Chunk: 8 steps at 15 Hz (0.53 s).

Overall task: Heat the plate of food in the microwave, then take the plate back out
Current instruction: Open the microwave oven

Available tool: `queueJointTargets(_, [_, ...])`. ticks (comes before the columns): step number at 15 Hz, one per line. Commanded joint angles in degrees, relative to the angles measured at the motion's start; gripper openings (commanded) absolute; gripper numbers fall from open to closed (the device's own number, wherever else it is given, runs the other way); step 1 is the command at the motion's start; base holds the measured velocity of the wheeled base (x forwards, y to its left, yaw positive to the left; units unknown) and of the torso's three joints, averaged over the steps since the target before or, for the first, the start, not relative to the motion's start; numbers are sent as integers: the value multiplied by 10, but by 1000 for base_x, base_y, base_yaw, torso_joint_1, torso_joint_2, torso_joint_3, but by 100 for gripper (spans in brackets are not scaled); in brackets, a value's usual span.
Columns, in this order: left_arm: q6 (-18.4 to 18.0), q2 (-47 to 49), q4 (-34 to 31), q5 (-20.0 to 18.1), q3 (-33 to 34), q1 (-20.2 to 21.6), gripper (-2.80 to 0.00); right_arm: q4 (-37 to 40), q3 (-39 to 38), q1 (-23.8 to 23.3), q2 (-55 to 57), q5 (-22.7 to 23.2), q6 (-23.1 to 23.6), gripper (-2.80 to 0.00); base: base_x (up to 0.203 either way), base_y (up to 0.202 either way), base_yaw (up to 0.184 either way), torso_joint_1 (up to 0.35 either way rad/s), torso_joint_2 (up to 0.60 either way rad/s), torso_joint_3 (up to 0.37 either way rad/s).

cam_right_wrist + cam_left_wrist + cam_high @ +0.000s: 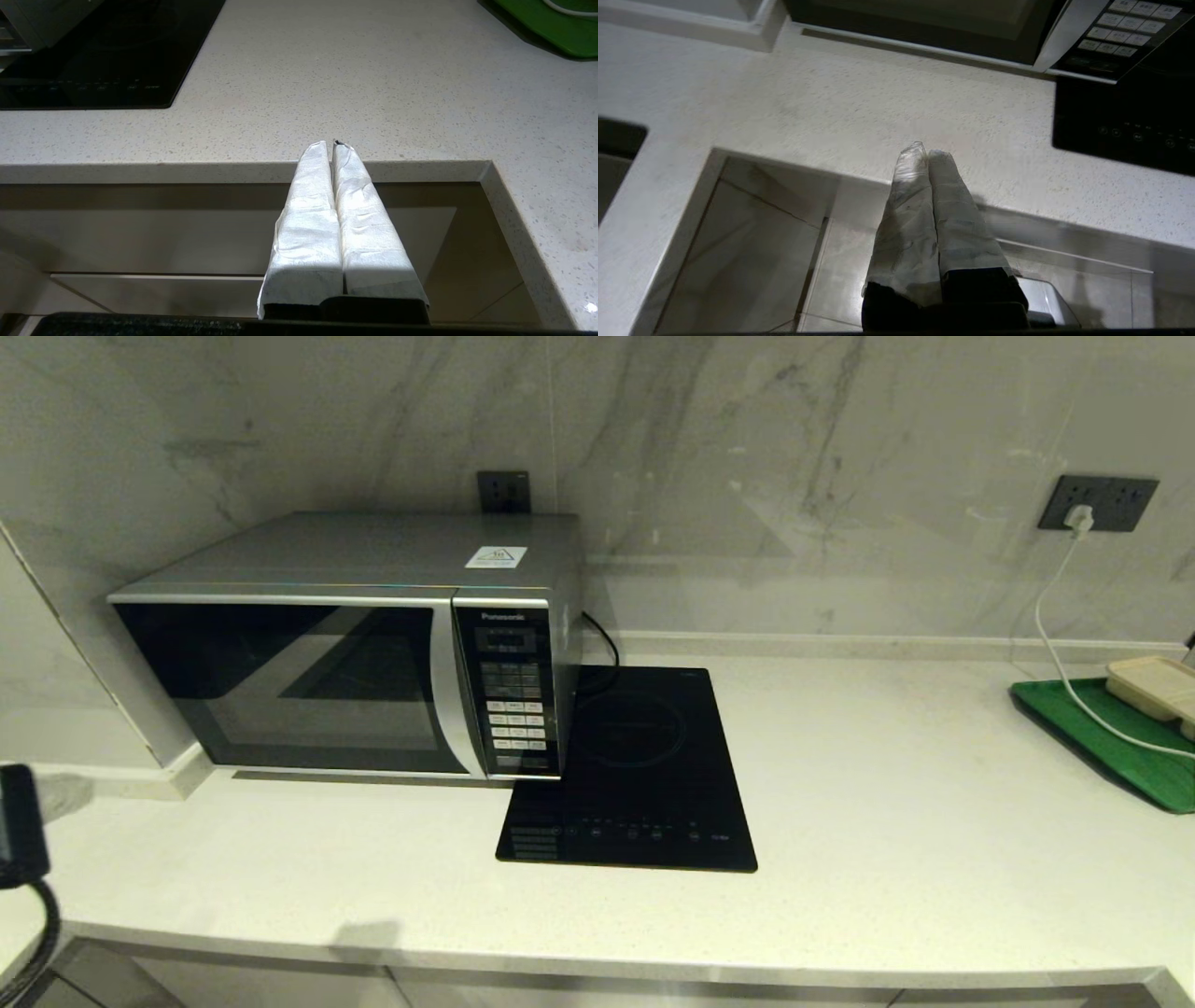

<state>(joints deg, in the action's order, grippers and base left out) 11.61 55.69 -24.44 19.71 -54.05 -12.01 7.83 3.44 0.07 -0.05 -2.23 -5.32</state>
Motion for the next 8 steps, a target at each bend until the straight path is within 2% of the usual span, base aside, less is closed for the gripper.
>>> queueJointTargets(1, [0, -114, -79, 18, -5, 7, -280, 1, 0, 0, 0, -1, 0, -280, 0, 0, 0, 0, 0, 0])
queueJointTargets(4, [-10, -221, -156, 57, 8, 14, -280, 1, 0, 0, 0, -1, 0, -280, 0, 0, 0, 0, 0, 0])
queueJointTargets(6, [-43, -274, -181, 66, 27, 52, -280, 1, 0, 0, 0, -1, 0, -280, 0, 0, 0, 0, 0, 0])
queueJointTargets(8, [-85, -324, -186, 59, 47, 93, -280, 1, 0, 0, 0, -1, 0, -280, 0, 0, 0, 0, 0, 0])
